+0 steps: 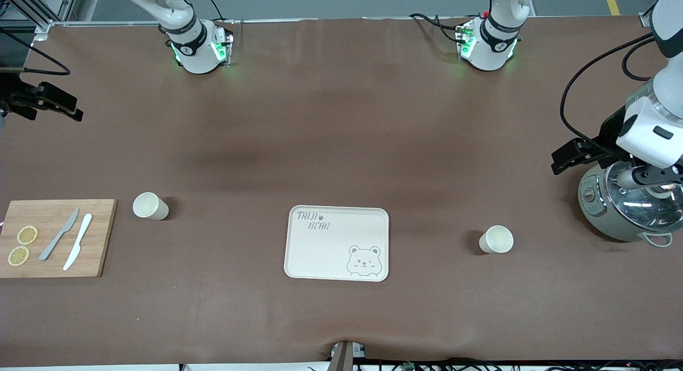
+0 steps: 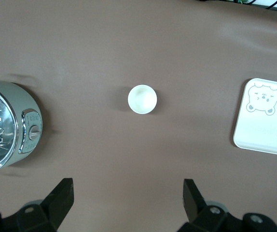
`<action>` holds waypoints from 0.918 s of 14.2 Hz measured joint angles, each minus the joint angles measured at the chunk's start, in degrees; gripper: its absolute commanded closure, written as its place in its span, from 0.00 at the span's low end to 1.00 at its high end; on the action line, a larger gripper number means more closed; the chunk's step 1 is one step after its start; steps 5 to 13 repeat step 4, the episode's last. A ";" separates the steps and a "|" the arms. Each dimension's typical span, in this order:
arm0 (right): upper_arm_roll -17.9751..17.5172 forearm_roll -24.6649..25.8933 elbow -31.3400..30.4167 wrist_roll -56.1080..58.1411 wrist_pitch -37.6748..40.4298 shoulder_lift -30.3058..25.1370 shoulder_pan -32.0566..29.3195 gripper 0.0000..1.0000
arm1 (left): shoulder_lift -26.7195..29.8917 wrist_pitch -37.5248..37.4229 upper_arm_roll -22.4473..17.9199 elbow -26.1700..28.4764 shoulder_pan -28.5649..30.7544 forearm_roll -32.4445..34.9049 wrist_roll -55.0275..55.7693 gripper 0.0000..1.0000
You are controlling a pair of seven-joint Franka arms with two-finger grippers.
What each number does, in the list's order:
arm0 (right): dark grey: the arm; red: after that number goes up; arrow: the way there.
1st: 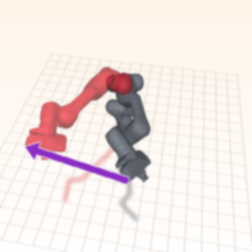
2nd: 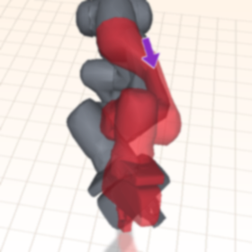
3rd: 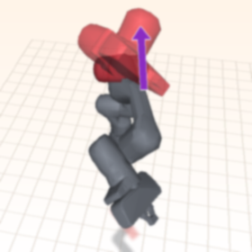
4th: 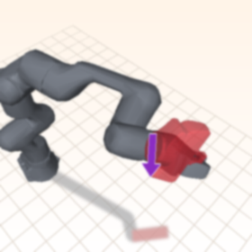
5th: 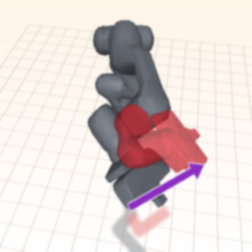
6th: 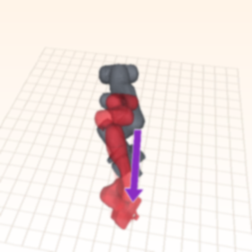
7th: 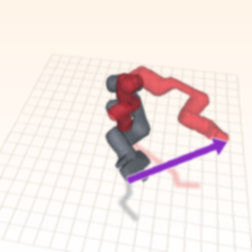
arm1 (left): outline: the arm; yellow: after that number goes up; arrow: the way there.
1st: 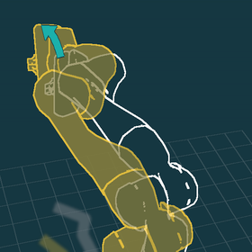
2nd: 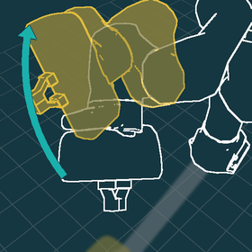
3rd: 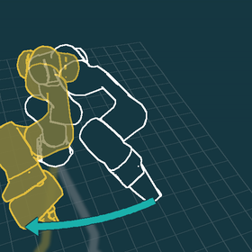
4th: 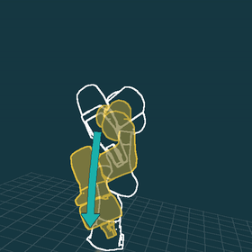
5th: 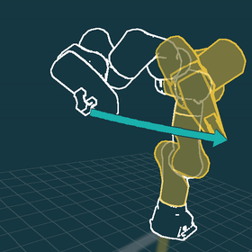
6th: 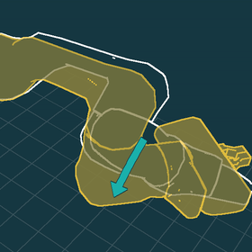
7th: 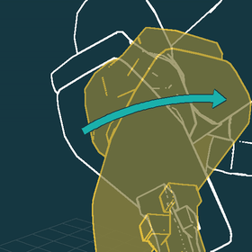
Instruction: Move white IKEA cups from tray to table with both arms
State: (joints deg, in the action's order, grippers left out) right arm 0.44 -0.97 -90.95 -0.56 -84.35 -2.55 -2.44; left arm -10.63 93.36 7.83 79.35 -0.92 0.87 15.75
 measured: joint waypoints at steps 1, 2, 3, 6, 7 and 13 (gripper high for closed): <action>0.01 0.01 -0.09 -0.07 0.00 0.00 0.00 0.00 | 0.00 0.00 0.00 0.00 0.00 0.00 -0.01 0.00; 0.01 0.01 -0.10 -0.10 0.00 0.00 0.00 0.00 | 0.00 0.00 -0.02 0.00 0.00 0.00 -0.01 0.00; 0.00 0.06 -0.10 -0.11 0.00 0.00 0.00 0.00 | 0.00 0.00 -0.04 0.00 0.01 0.00 -0.01 0.00; -0.03 0.22 -0.10 -0.11 0.00 0.00 0.00 0.00 | 0.00 0.00 -0.06 0.00 0.02 0.00 -0.01 0.00; -0.03 0.22 -0.10 -0.11 0.00 0.00 0.00 0.00 | 0.00 0.00 -0.06 0.00 0.02 0.00 -0.01 0.00; -0.03 0.22 -0.10 -0.11 0.00 0.00 0.00 0.00 | 0.00 0.00 -0.06 0.00 0.02 0.00 -0.01 0.00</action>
